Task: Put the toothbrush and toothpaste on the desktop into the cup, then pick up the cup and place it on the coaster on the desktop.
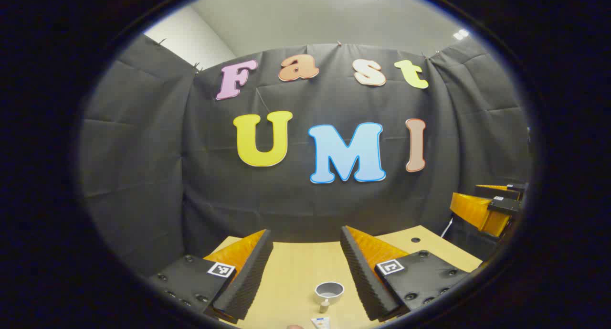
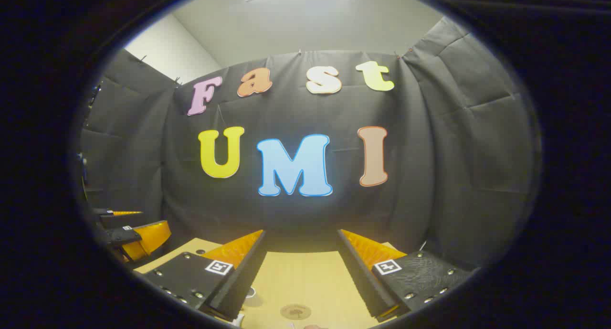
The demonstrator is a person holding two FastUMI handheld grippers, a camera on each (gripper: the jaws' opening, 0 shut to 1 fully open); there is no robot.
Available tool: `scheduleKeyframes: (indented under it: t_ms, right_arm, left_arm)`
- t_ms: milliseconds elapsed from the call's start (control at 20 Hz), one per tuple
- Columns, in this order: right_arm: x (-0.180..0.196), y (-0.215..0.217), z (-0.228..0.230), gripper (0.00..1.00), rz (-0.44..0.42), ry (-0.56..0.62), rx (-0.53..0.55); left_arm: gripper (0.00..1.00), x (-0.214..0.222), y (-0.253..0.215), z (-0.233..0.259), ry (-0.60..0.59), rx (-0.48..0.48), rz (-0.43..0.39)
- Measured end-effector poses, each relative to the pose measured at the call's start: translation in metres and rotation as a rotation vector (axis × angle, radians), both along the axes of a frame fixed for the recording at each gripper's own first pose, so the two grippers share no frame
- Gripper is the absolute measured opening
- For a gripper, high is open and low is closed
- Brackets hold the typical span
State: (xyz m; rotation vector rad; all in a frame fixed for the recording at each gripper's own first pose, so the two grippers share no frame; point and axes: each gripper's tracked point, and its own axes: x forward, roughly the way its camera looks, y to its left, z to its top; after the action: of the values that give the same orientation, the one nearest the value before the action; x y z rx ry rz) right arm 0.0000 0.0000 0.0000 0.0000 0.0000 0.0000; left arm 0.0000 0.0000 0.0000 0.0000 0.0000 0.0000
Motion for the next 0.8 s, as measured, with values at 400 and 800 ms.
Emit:
scheduleKeyframes:
  t_ms: [400,800]
  right_arm:
    - [0.009,0.012,-0.017,0.95,0.074,0.077,0.001]
    - [0.007,0.022,-0.045,0.92,0.12,0.177,-0.001]
  left_arm:
    - [0.92,0.008,-0.005,-0.006,0.046,-0.021,0.011]
    - [0.93,0.014,-0.013,-0.036,0.128,-0.031,0.001]
